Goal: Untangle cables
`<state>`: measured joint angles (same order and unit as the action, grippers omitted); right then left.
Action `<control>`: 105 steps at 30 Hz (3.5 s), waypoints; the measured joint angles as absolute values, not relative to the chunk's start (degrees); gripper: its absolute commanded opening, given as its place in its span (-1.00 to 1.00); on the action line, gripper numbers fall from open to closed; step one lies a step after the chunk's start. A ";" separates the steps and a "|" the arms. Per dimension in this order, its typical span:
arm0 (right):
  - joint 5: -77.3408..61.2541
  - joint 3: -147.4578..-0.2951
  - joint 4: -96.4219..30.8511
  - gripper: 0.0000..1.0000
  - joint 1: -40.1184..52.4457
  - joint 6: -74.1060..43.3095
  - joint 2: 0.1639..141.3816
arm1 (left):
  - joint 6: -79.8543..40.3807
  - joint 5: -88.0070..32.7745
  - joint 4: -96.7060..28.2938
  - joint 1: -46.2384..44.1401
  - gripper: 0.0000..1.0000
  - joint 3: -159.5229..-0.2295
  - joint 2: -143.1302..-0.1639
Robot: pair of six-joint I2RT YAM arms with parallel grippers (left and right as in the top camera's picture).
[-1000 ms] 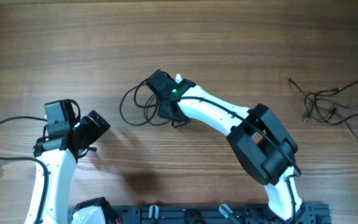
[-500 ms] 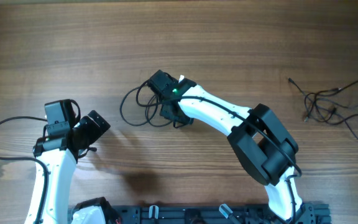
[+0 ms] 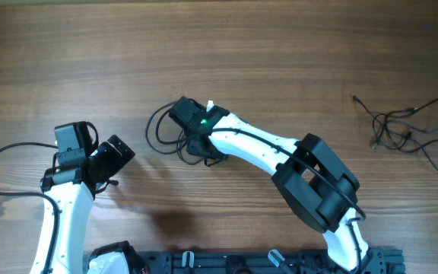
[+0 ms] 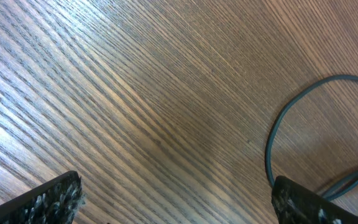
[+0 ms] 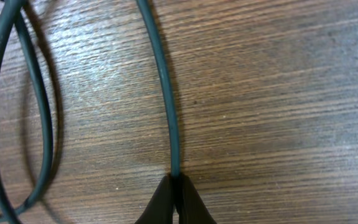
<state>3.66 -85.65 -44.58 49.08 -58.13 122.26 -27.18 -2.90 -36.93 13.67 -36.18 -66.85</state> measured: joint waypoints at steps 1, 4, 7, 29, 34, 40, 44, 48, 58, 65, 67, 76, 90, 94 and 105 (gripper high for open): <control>3.55 -85.67 -44.77 -0.91 48.93 -56.86 122.26 | -27.18 -2.90 -36.93 13.67 1.00 -36.18 -66.85; 2.11 -86.52 -52.58 -0.91 46.24 -50.22 122.15 | -27.18 -2.90 -36.95 13.67 1.00 -36.18 -66.85; 5.48 -86.37 -62.39 -0.91 38.09 -44.38 118.76 | -27.16 -2.90 -36.97 13.67 1.00 -36.16 -66.85; 0.54 -85.32 -57.80 -0.24 -12.47 -29.08 83.99 | -27.16 -2.94 -37.08 13.67 1.00 -36.14 -66.85; -6.07 -84.77 -64.77 -0.15 -12.47 -24.10 101.19 | -27.16 -2.94 -37.08 13.67 1.00 -36.14 -66.85; -11.25 -84.77 -63.46 -0.21 -12.14 -20.01 113.36 | -27.16 -2.94 -36.97 13.67 1.00 -36.14 -66.85; -12.64 -84.77 -61.08 -0.21 -11.88 -20.10 114.50 | -27.16 -2.94 -36.91 13.67 1.00 -36.14 -66.85; -12.60 -84.77 -60.31 -0.21 -11.81 -21.58 114.54 | -27.16 -2.94 -36.91 13.67 1.00 -36.14 -66.85; -12.38 -82.87 -58.67 -0.22 -11.81 -22.92 114.54 | -27.16 -2.94 -36.88 13.67 1.00 -36.14 -66.85; -11.97 -74.17 -48.23 -0.22 -9.54 -24.03 114.54 | -27.16 -2.94 -36.88 13.67 1.00 -36.14 -66.85; -11.77 -73.60 -46.92 -0.22 -9.08 -25.32 114.26 | -27.16 -2.94 -36.88 13.67 1.00 -36.14 -66.85; -9.98 -72.64 -46.78 -0.91 -8.38 -27.11 113.78 | -27.16 -2.94 -36.64 13.67 1.00 -36.14 -66.85; -11.14 -83.85 -66.06 -0.91 -12.88 -22.02 112.31 | -27.16 -2.94 -36.58 13.67 1.00 -36.14 -66.85; -9.10 -101.45 -73.84 -0.92 -23.68 -20.56 104.68 | -27.16 -2.94 -36.75 13.67 1.00 -36.12 -66.85; -6.81 -105.41 -74.35 -0.60 -34.41 -22.46 98.39 | -27.16 -2.94 -36.71 13.67 1.00 -36.10 -66.85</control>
